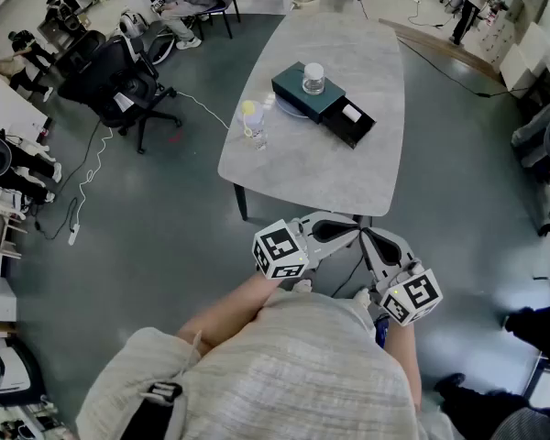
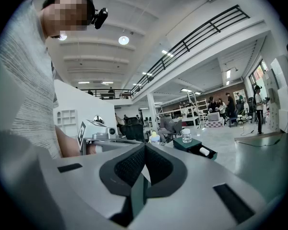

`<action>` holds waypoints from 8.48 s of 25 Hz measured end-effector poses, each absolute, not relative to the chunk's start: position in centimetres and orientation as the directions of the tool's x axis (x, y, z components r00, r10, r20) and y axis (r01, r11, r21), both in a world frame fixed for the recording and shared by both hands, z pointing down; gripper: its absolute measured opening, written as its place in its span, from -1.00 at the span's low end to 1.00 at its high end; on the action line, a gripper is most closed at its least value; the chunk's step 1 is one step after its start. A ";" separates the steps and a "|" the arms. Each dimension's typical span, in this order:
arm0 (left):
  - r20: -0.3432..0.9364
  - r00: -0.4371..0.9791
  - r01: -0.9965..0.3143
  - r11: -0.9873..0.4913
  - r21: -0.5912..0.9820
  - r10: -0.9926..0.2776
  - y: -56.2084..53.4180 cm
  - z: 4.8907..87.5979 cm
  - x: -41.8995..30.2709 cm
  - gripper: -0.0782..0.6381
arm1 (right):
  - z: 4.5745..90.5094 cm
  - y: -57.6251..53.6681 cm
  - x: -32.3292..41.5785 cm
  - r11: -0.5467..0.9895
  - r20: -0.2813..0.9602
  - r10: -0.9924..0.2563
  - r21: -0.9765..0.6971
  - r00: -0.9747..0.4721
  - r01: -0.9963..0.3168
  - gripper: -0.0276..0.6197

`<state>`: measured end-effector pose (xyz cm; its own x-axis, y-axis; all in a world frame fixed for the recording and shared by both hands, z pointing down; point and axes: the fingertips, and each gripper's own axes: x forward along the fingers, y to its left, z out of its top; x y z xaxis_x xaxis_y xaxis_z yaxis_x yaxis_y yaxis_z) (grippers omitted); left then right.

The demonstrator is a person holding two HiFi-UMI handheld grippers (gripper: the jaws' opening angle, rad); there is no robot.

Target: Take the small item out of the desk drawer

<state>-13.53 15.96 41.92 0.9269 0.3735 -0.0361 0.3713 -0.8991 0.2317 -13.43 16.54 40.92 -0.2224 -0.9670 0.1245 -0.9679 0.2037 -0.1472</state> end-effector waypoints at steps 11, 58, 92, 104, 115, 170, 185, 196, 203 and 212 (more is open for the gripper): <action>-0.016 0.928 0.367 -0.902 0.230 0.373 15.7 42.2 -13.0 -0.74 | 41.2 16.2 -13.0 0.198 0.132 -0.967 -0.144 -0.218 -0.969 -0.89; 0.021 0.976 0.206 -0.949 0.239 0.217 21.7 42.4 2.0 -0.74 | 41.5 22.2 2.2 0.324 0.146 -0.925 -0.178 -0.350 -0.929 -0.89; 0.081 0.996 0.023 -0.981 0.190 0.039 -1.5 45.7 9.3 -0.73 | 44.7 -1.3 9.3 0.512 0.280 -0.802 -0.134 -0.528 -0.849 -0.89; 0.193 0.972 -0.155 -0.981 0.116 -0.131 -9.2 47.8 11.9 -0.73 | 46.6 -8.5 11.3 0.690 0.407 -0.662 0.004 -0.629 -0.723 -0.89; 0.405 0.886 -0.241 -0.970 -0.011 -0.225 -14.2 51.0 16.8 -0.73 | 49.2 -13.7 16.1 0.785 0.427 -0.549 -0.033 -0.719 -0.619 -0.89; 0.918 0.360 -0.211 -0.973 -0.092 -0.165 -22.4 70.7 19.0 0.08 | 55.0 -14.7 23.8 0.714 0.508 -0.583 -0.053 -0.635 -0.698 -0.89; 0.849 0.482 -0.265 -0.960 -0.093 -0.216 -21.8 65.7 19.2 0.07 | 53.0 -15.1 23.0 0.694 0.479 -0.611 -0.059 -0.630 -0.718 -0.89; 0.671 0.667 -0.416 -0.909 -0.023 -0.322 -21.0 58.5 18.4 0.07 | 50.3 -15.0 20.7 0.713 0.424 -0.618 -0.053 -0.662 -0.700 -0.89; 0.545 0.741 -0.469 -0.883 -0.001 -0.394 -20.1 53.5 17.5 0.07 | 48.7 -14.4 19.7 0.722 0.382 -0.625 -0.047 -0.681 -0.690 -0.89; 0.304 0.841 -0.484 -0.874 0.050 -0.448 -17.4 45.5 16.6 0.07 | 43.2 -12.3 18.4 0.732 0.262 -0.646 -0.052 -0.717 -0.679 -0.89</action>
<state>16.63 -17.42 45.52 0.8407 -0.4479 0.3043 -0.4836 -0.8739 0.0499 18.44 -12.29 43.18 -0.7168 -0.6461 0.2623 -0.6791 0.7322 -0.0523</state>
